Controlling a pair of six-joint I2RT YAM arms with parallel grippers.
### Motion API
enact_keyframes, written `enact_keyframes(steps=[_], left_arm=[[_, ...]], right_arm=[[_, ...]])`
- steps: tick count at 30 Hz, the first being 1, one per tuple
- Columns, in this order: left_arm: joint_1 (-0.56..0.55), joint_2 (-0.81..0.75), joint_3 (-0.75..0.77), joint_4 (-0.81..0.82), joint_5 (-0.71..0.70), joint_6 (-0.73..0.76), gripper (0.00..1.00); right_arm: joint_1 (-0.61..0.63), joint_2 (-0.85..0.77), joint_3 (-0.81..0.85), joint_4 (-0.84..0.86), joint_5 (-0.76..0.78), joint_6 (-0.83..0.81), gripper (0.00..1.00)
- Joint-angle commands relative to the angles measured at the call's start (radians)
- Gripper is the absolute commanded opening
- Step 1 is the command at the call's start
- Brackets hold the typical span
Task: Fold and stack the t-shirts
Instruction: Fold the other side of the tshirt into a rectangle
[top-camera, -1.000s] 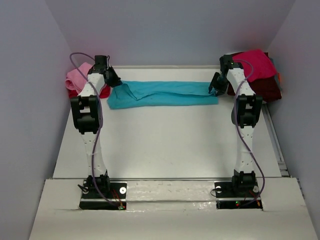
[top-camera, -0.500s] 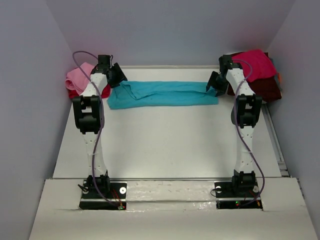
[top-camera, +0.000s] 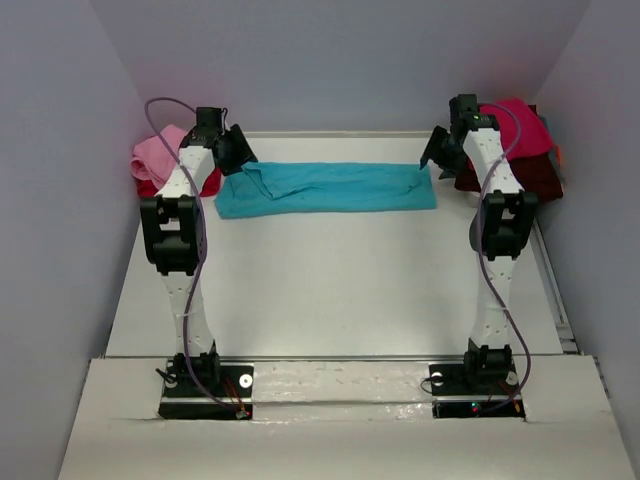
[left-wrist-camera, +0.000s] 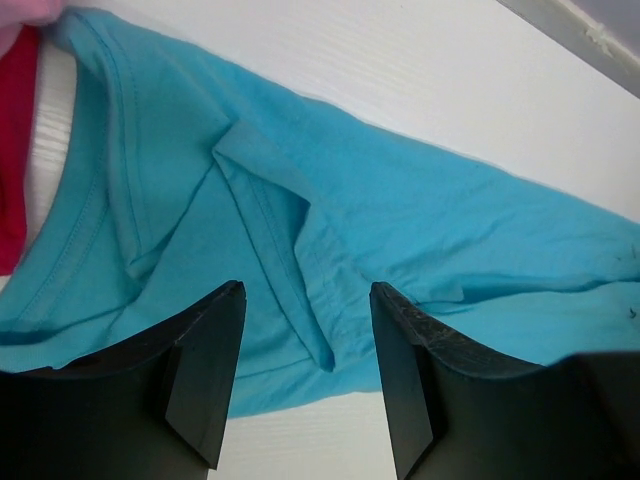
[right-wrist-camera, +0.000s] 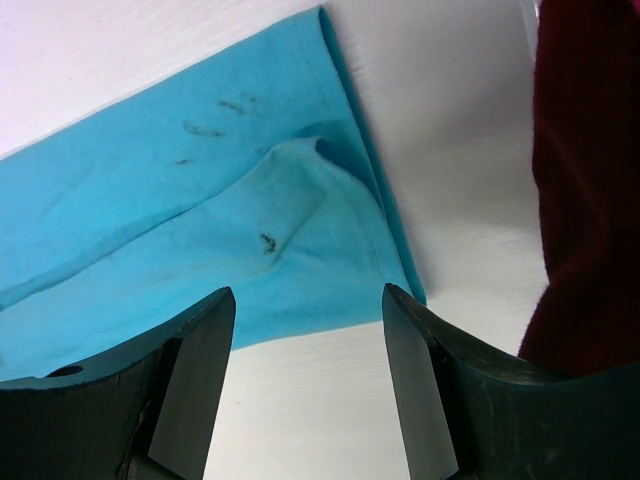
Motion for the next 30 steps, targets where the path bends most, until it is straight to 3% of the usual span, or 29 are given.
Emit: enact_keyframes(steps=[1,6,10,14,23,30], left_arm=[[-0.036,-0.099,-0.045,-0.023,0.015,0.023,0.63],[-0.059,-0.131,-0.085,-0.052,0.011,0.029,0.63],[-0.059,-0.123,-0.093,-0.078,0.011,0.026,0.62],[-0.069,-0.12,-0.091,-0.086,0.011,0.029,0.61],[-0.069,-0.077,-0.062,-0.119,0.032,0.041,0.6],[-0.078,-0.031,-0.048,-0.161,0.043,0.052,0.6]], right_arm=[[0.001,-0.075,-0.01,-0.021,-0.035,0.005,0.66],[0.032,-0.092,-0.076,-0.025,-0.053,0.002,0.65],[0.041,-0.078,-0.111,-0.009,-0.076,0.005,0.57],[0.052,-0.024,-0.107,-0.017,-0.102,0.009,0.35],[0.061,0.002,-0.157,0.006,-0.119,0.016,0.11],[0.061,0.008,-0.209,0.025,-0.101,0.014,0.07]])
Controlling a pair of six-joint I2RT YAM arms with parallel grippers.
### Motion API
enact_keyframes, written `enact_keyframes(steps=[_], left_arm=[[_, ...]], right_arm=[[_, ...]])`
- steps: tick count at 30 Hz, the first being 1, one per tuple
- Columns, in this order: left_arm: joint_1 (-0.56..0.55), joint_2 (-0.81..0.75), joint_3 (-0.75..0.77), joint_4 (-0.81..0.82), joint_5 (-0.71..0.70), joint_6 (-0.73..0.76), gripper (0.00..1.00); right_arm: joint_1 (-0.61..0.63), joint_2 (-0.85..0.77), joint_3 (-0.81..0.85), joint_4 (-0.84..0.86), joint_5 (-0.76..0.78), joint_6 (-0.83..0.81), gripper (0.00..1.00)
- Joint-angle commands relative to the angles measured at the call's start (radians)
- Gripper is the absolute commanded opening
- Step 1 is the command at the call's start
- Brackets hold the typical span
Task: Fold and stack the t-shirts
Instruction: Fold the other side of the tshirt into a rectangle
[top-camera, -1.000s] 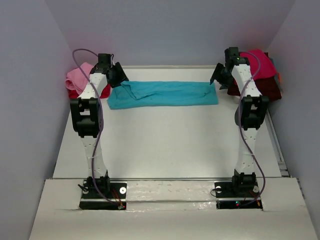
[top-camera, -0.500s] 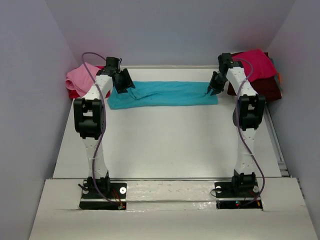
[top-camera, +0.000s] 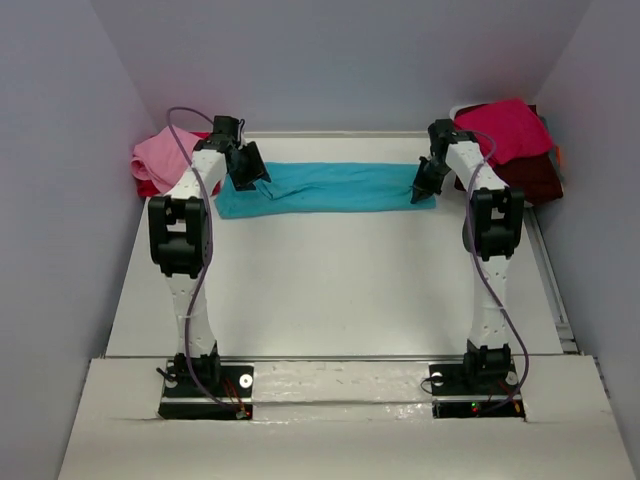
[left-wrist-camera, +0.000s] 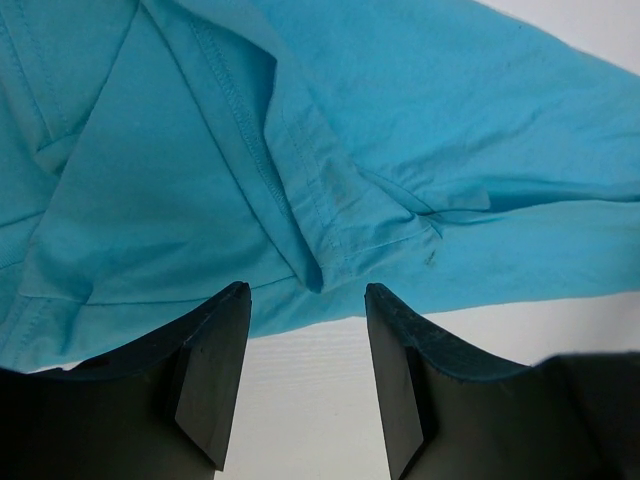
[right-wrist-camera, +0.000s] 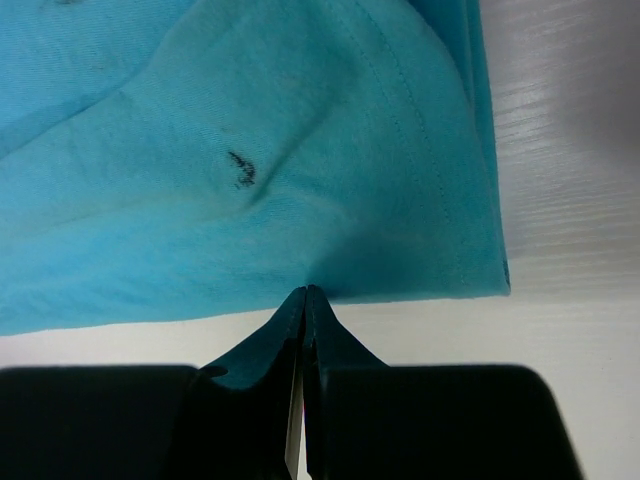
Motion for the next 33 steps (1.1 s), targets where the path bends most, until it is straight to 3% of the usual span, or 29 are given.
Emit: enact_keyframes(steps=[1,13,24,30,33], left_arm=[[-0.006,0.015,0.026,-0.031,0.031,0.021,0.6],[-0.024,0.109,0.069,-0.017,0.164,0.029,0.54],[-0.034,0.144,0.155,-0.017,0.188,0.027,0.48],[-0.034,0.153,0.161,-0.011,0.175,0.037,0.27],[-0.034,0.156,0.161,-0.019,0.178,0.038,0.22]], right_arm=[[0.001,0.012,-0.019,0.036,0.003,0.005,0.07],[0.001,0.016,-0.032,0.038,0.025,0.001,0.07],[0.001,0.012,-0.061,0.047,0.035,-0.002,0.07],[0.001,0.016,-0.056,0.046,0.035,-0.004,0.07],[0.001,0.021,-0.052,0.041,0.04,-0.007,0.07]])
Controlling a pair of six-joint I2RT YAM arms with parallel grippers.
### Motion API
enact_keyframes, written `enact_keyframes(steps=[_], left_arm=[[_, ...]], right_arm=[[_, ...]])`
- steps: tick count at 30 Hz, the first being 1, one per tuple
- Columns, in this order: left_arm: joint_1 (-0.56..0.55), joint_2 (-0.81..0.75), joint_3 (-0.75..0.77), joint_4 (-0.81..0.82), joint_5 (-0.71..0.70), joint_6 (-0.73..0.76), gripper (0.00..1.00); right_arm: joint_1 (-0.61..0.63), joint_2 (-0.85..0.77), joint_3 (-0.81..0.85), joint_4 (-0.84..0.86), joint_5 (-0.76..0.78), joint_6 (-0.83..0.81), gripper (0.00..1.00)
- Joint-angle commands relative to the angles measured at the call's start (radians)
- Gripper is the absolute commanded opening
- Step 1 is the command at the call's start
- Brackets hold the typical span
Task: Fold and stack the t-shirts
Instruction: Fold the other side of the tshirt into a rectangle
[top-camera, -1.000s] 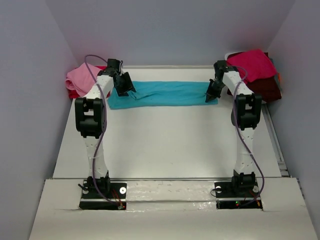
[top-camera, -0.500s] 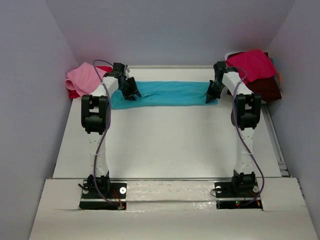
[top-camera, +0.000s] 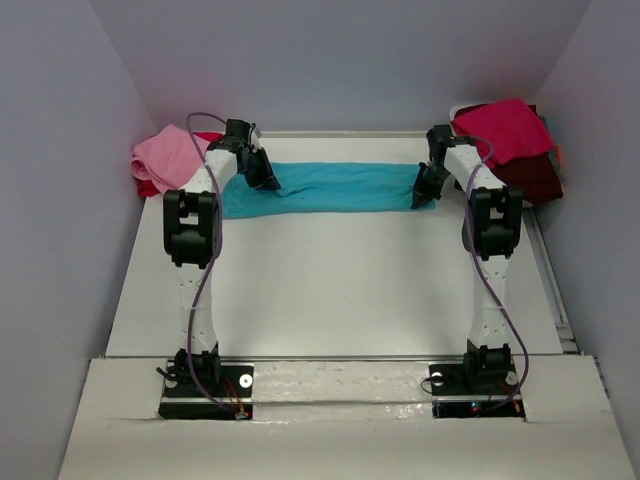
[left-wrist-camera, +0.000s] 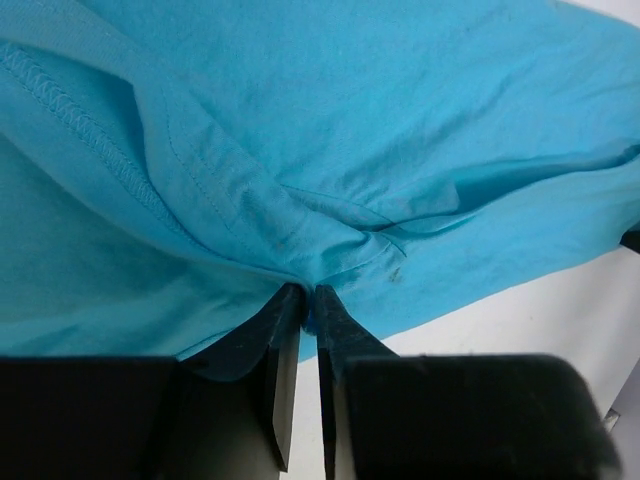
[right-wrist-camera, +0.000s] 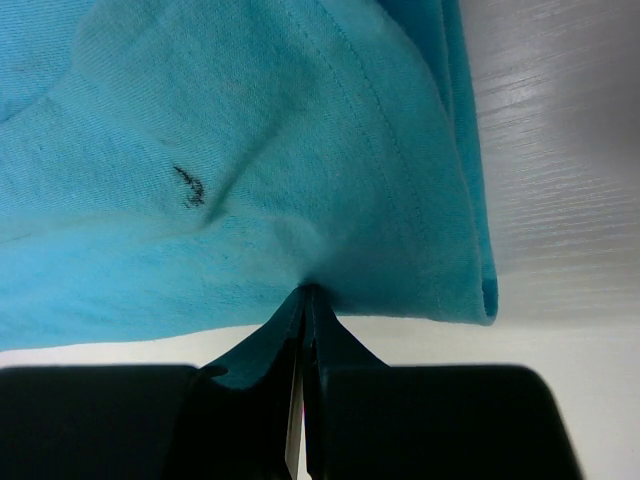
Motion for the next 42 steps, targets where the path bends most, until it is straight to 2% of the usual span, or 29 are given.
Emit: enact_keyframes(steps=[1,7,15,27,42], left_arm=[[-0.003,-0.003,0.04,-0.012,0.016,0.014,0.19],[-0.003,-0.009,0.04,-0.007,0.001,0.018,0.06],[-0.003,0.011,0.056,0.076,-0.015,0.02,0.06],[-0.003,0.119,0.214,0.128,-0.003,0.026,0.06],[-0.003,0.149,0.224,0.255,0.048,0.092,0.06]], right_arm=[[0.001,0.011,0.008,0.019,0.022,-0.006,0.07],[0.001,0.009,0.001,0.019,0.025,-0.008,0.07],[0.001,0.009,-0.002,0.015,0.028,-0.012,0.07],[0.001,-0.012,-0.002,-0.004,0.051,-0.026,0.07],[0.001,-0.019,-0.031,0.0,0.054,-0.025,0.07]])
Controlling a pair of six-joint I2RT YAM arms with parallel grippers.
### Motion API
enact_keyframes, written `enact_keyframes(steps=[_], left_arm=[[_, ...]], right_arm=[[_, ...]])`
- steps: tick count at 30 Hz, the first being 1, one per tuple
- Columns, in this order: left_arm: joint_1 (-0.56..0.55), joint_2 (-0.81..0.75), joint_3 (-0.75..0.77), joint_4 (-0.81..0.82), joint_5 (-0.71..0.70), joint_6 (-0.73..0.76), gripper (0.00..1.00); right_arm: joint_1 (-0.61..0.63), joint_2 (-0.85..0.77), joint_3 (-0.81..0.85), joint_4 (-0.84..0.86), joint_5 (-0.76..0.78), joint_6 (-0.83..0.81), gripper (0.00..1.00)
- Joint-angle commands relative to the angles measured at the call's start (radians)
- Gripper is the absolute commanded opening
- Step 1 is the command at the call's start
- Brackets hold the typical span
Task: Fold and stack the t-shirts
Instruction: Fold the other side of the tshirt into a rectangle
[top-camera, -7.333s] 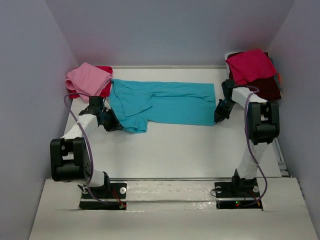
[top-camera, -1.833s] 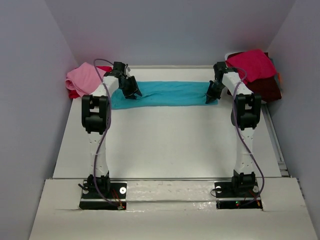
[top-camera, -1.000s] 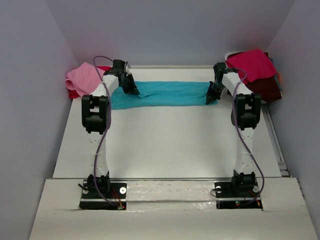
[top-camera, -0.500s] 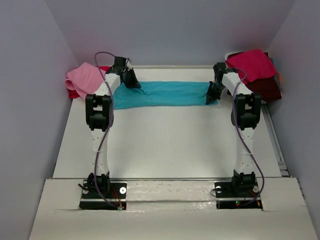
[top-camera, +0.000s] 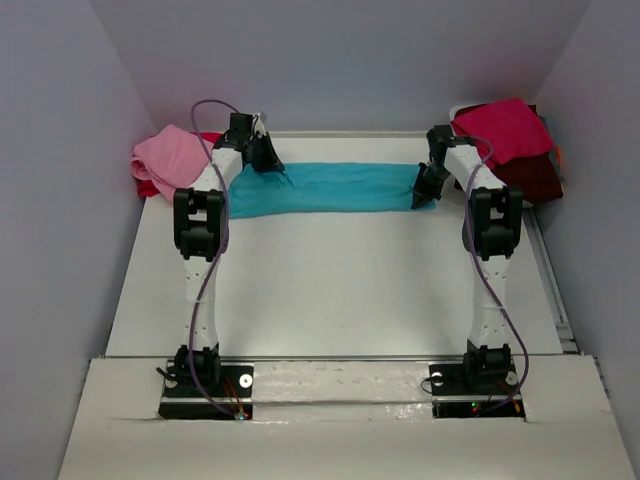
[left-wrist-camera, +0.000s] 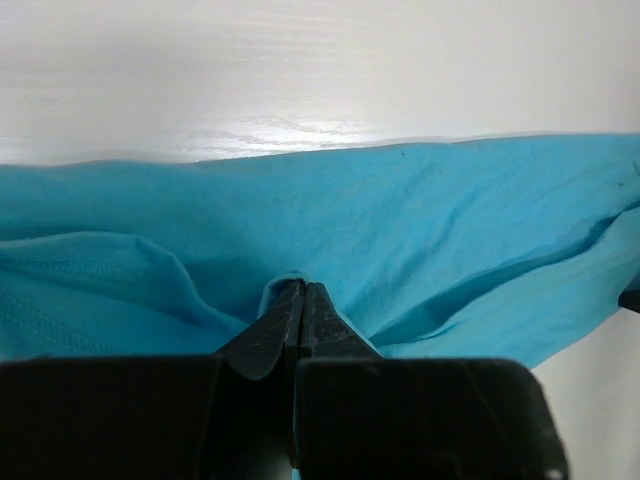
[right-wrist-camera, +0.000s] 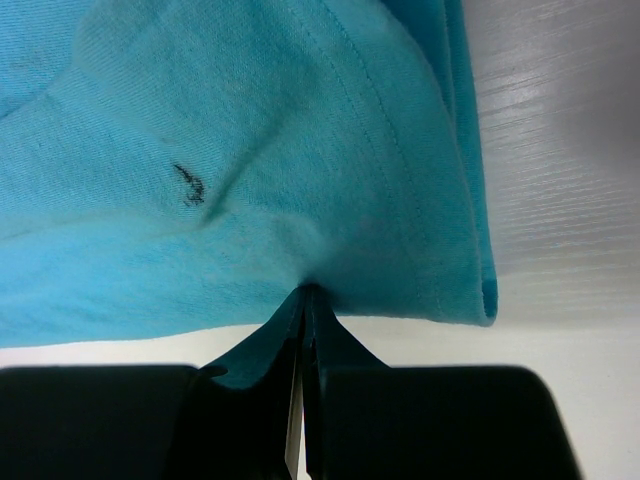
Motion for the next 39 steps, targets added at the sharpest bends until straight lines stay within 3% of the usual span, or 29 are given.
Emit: enact_keyframes(steps=[1,33,36,38,39], left_arm=[[-0.003,-0.01,0.036,0.072,0.038,0.048,0.06],[-0.021,0.039,0.031,0.104,0.25,0.085,0.06],[-0.021,0.045,0.031,0.104,0.253,0.08,0.15],[-0.021,0.044,0.028,0.103,0.242,0.078,0.4],[-0.021,0.042,0.026,0.103,0.242,0.078,0.46]], right_arm=[[0.001,-0.018,-0.024,-0.002,0.028,-0.013,0.07],[0.001,0.028,0.027,-0.011,0.008,-0.018,0.07],[0.001,0.027,0.021,-0.008,0.008,-0.018,0.07],[0.001,0.024,0.019,-0.008,0.009,-0.016,0.07],[0.001,0.024,0.019,-0.008,0.009,-0.018,0.07]])
